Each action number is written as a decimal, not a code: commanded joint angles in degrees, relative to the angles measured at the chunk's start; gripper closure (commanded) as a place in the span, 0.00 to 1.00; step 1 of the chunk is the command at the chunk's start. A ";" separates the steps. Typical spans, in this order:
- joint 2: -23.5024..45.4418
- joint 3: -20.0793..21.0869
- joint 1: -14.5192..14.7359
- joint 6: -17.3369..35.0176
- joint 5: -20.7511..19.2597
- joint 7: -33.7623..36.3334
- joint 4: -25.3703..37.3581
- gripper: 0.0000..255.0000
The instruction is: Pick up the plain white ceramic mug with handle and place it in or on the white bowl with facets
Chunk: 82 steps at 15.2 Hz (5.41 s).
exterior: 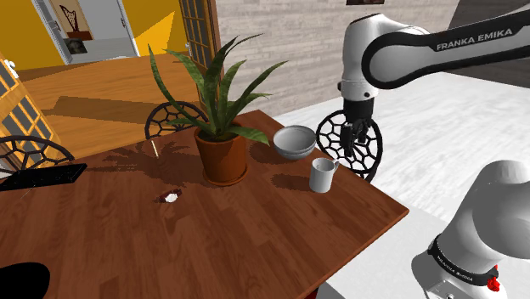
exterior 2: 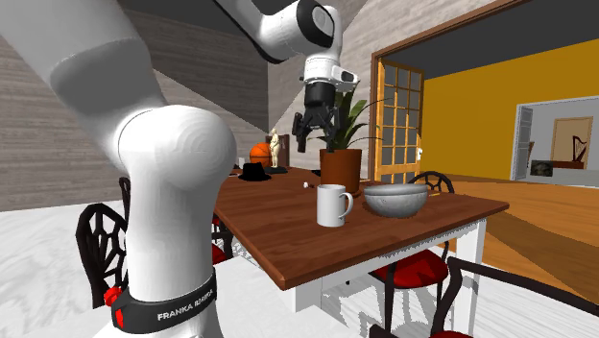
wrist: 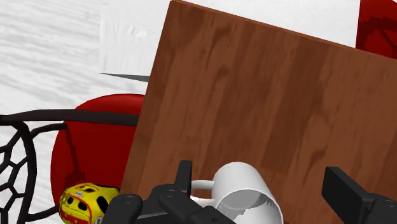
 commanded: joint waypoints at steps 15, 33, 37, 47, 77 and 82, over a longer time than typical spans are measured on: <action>23.09 3.30 2.16 19.42 1.60 4.12 2.92 0.00; 23.89 3.31 2.15 21.57 1.56 4.15 1.58 1.00; 22.93 3.29 2.16 19.90 1.61 4.11 2.29 1.00; 19.04 3.18 2.17 11.68 1.76 3.94 6.62 1.00; 31.72 -1.37 -1.32 -7.41 -0.40 -3.49 38.49 1.00; 42.19 -3.12 -3.31 -11.06 -0.49 -7.34 52.72 1.00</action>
